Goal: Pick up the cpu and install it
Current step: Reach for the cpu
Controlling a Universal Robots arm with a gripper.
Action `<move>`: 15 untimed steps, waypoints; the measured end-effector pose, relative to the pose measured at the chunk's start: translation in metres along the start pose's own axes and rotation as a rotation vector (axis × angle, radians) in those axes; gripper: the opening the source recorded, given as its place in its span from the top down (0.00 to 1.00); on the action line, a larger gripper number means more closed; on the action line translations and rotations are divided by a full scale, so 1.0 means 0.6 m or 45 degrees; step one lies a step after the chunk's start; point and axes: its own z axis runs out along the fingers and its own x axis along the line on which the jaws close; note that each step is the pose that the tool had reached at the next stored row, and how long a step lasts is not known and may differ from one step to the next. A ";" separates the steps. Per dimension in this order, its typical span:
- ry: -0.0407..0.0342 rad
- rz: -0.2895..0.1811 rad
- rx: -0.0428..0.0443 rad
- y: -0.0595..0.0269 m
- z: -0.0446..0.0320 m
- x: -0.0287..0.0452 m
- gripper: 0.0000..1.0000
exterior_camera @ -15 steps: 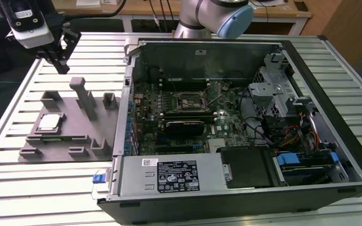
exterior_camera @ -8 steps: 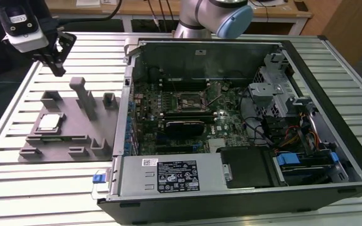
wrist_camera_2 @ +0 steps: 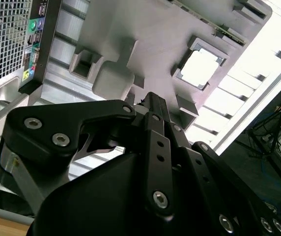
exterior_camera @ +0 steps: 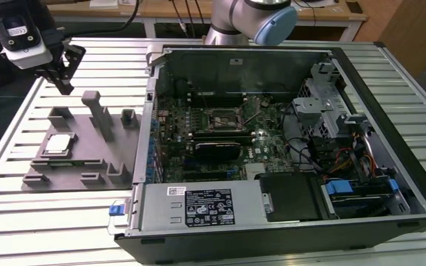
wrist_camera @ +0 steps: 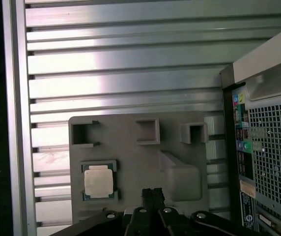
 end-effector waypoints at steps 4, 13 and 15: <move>0.0004 0.000 0.000 -0.001 0.007 0.005 0.89; 0.0001 0.000 0.000 -0.003 0.020 0.020 0.89; 0.0001 0.000 0.000 -0.003 0.023 0.024 0.89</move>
